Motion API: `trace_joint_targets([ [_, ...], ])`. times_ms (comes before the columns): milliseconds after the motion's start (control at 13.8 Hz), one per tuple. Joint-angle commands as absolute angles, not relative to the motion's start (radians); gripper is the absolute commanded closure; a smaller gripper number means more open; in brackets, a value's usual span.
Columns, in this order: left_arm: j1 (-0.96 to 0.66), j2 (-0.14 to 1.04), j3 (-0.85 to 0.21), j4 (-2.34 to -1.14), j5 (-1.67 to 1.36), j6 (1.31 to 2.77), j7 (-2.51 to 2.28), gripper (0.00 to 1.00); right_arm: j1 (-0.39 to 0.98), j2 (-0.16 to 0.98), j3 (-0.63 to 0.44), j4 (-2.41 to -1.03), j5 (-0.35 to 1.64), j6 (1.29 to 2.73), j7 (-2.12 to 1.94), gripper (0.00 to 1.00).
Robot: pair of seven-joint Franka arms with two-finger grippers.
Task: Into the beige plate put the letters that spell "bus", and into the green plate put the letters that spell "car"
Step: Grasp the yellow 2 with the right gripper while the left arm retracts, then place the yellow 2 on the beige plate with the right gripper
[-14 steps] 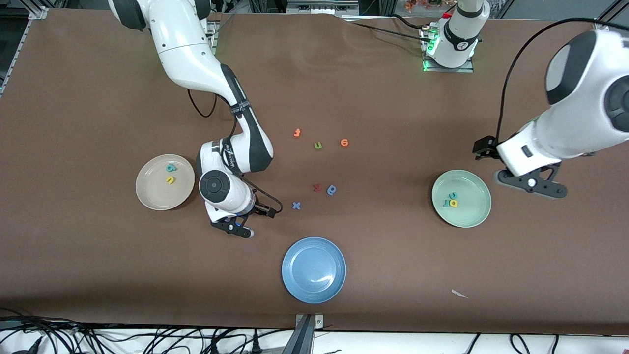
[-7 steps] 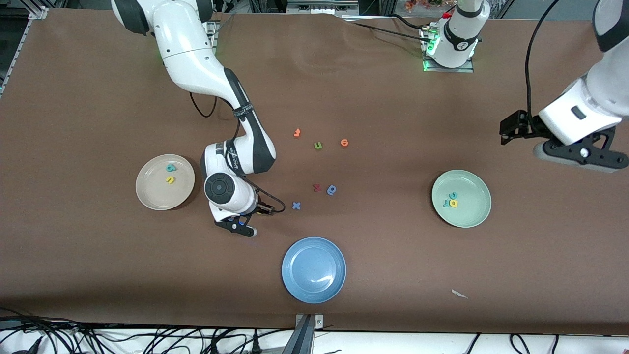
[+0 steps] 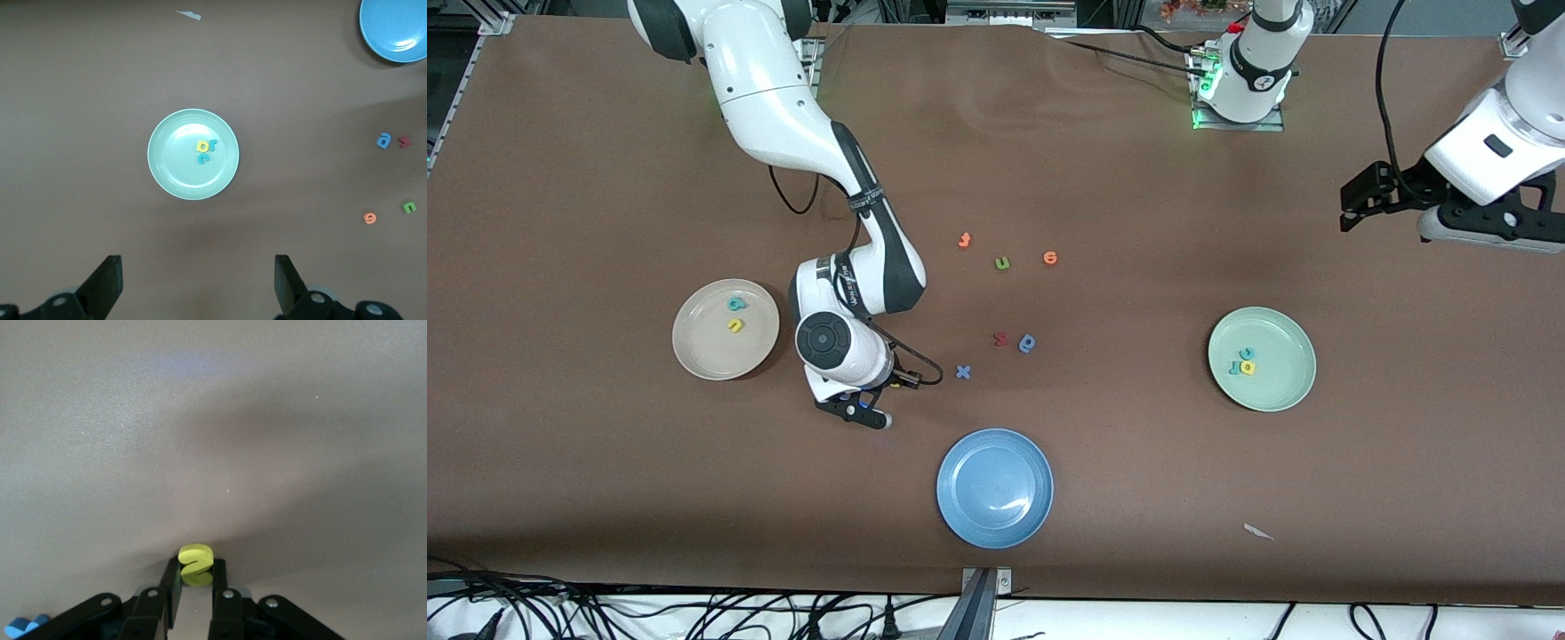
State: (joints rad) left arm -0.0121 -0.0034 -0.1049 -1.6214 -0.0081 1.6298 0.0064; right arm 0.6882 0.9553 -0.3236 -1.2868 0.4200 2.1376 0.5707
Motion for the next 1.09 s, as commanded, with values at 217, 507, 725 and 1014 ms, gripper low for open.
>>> trace_joint_targets([
  [217,-0.049,-0.02,-0.052,-1.612,-0.002,1.645,0.002,0.0,0.669,0.945,-0.365,-1.217,0.43,1.987,0.485,0.79],
  [507,-0.041,-0.015,-0.044,-1.595,0.0,1.562,-0.014,0.0,0.686,0.794,-0.459,-1.38,0.372,1.876,0.281,0.79],
  [725,-0.043,-0.014,-0.054,-1.592,0.002,1.562,-0.035,0.0,0.686,0.581,-0.462,-1.682,0.266,1.995,0.137,0.8],
  [1014,-0.051,-0.014,-0.055,-1.588,0.002,1.562,-0.054,0.0,0.686,0.419,-0.531,-2.049,0.232,2.297,-0.127,0.81],
])
